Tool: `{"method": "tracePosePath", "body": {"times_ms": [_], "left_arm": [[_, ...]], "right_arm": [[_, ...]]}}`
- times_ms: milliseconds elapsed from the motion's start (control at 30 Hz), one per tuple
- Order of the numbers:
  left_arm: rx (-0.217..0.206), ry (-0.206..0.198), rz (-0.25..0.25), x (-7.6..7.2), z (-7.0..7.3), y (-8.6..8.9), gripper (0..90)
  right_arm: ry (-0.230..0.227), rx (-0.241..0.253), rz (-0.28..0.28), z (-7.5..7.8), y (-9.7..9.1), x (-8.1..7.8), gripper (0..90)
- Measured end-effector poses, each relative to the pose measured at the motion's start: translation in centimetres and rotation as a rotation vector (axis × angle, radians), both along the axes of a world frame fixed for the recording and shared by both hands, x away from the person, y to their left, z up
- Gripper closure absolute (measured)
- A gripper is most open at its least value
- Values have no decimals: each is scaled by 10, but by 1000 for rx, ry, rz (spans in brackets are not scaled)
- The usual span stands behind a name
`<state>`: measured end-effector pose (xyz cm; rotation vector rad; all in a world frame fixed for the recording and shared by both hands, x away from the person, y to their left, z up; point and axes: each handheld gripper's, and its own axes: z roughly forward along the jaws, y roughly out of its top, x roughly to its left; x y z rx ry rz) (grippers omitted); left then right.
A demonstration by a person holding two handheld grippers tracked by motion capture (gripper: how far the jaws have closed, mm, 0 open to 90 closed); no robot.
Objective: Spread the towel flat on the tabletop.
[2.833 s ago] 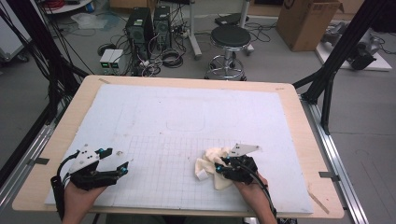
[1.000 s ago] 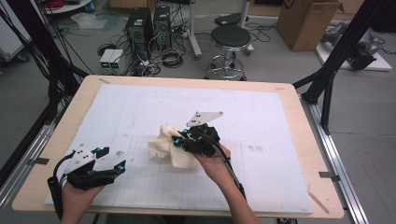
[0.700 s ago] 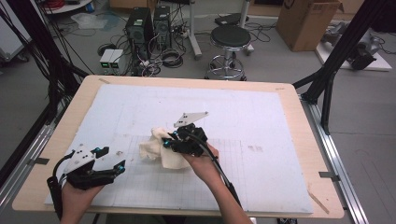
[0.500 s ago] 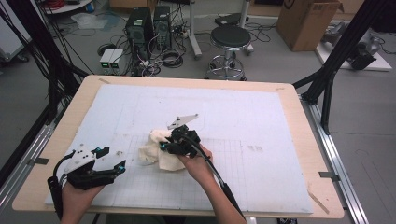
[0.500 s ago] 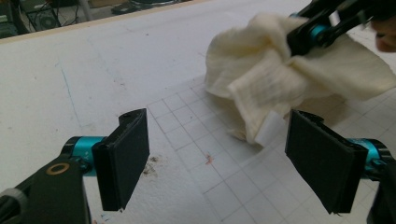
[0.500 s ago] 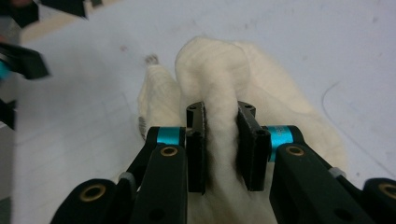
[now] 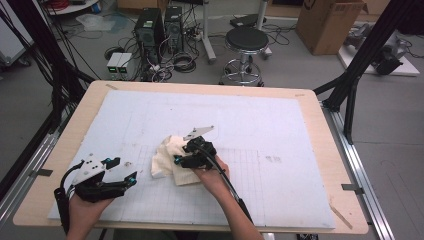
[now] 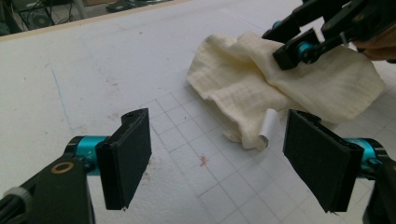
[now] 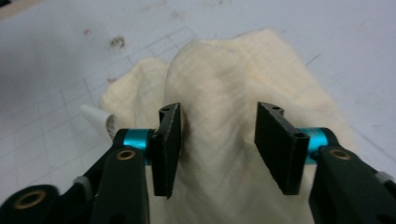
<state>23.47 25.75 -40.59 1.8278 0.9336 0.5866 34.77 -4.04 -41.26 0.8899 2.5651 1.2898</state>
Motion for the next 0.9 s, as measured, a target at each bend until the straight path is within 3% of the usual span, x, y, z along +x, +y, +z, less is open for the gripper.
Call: {"method": "tracePosePath", "body": {"times_ms": [200,400,433,567,733,900], "left_arm": [[6,12,-34,2,0,-5,314],[24,11,-59,7,-1,-17,337],[30,9,-60,8,-2,-19,337],[47,11,-67,12,-4,-28,347],[73,46,-124,18,-11,-38,471],[112,84,-155,25,-18,-44,564]], "right_arm": [[-76,55,12,25,-29,-12,430],[-105,66,8,33,-56,-24,462],[-112,73,11,32,-66,-28,495],[-104,60,16,27,-79,-36,536],[-103,63,25,15,-96,-48,625],[-62,76,63,-1,-102,-55,688]]}}
